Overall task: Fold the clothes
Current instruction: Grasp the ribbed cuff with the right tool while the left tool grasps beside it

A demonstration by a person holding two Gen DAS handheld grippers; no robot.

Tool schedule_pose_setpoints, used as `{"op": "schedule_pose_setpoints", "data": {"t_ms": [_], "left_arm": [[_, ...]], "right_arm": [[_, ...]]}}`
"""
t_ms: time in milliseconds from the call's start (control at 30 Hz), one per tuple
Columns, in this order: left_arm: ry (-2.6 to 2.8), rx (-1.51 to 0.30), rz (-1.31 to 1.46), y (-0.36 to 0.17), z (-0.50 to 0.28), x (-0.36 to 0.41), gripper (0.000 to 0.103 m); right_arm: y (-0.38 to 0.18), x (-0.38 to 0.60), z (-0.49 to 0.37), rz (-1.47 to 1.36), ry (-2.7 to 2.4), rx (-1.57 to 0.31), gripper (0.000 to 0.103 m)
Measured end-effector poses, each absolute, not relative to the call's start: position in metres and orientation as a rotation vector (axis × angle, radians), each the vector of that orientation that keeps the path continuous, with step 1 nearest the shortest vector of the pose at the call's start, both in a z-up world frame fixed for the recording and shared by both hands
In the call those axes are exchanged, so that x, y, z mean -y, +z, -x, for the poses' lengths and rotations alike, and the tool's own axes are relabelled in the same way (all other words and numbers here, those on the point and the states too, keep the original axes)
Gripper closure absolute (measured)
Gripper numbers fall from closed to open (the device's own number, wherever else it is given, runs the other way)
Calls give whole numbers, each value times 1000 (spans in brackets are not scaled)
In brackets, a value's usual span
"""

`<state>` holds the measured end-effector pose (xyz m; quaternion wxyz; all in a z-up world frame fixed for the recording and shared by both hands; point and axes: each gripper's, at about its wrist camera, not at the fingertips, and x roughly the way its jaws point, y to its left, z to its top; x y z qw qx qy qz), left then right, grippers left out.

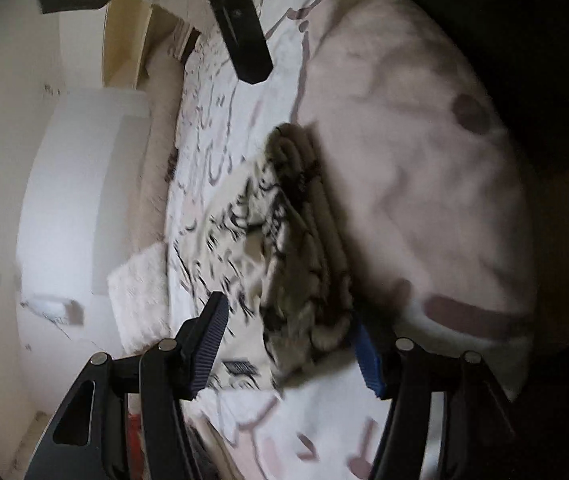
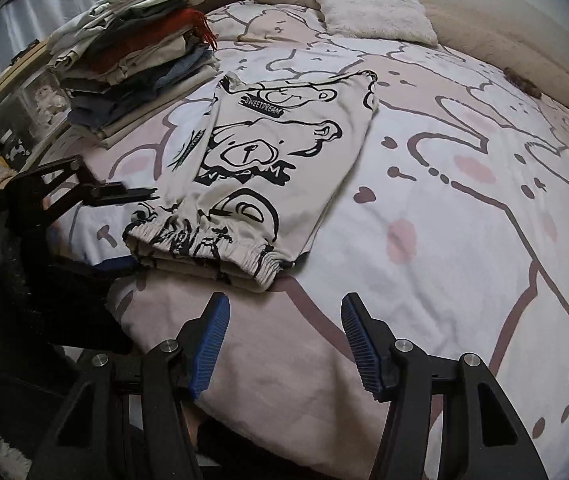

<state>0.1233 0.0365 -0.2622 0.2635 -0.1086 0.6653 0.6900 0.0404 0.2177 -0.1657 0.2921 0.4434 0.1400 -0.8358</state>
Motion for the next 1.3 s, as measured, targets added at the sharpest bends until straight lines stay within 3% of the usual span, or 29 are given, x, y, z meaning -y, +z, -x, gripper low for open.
{"op": "schedule_pose_setpoints", "data": {"t_ms": [100,200,267,300,400,567,733,800,833,867,900,1067,1300], "left_arm": [[1851,-1815,231,-263,-122,-40,43],[1889,-1722,324,-253,-114,-43,45],[1957,-1578,442,-237,-103,-41,59],[1995,-1491,504,-228,-96,-40,73],[2081,-1203,713,-204,-71,-36,82],[2123,-856,923,-184,-41,-32,83],[2132,-811,902,-182,-56,-37,83],[2112,-878,869,-185,-60,-42,83],[2100,-914,853,-186,-61,-43,84],[2091,-932,846,-185,-60,-42,85],[2083,-944,837,-183,-64,-42,85],[2099,-926,780,-154,-83,-42,85],[2096,-752,781,-86,-136,-47,85]], "right_arm": [[-160,-213,-47,-1118,-2248,-469,45],[-154,-208,-54,-1053,-2265,-565,45],[-156,-196,-64,-989,-2225,-753,44],[-158,-189,-70,-949,-2197,-843,44],[-171,-172,-86,-785,-2115,-1106,39],[-214,-145,-103,-401,-2000,-1543,37],[-255,-134,-94,-174,-1860,-1772,37],[-256,-132,-87,-147,-1841,-1774,37],[-255,-131,-82,-139,-1833,-1766,42],[-252,-131,-78,-138,-1814,-1763,54],[-248,-130,-74,-156,-1789,-1766,87],[-200,-139,-79,-206,-1751,-1714,88],[-117,-166,-127,-372,-1693,-1592,88]]}}
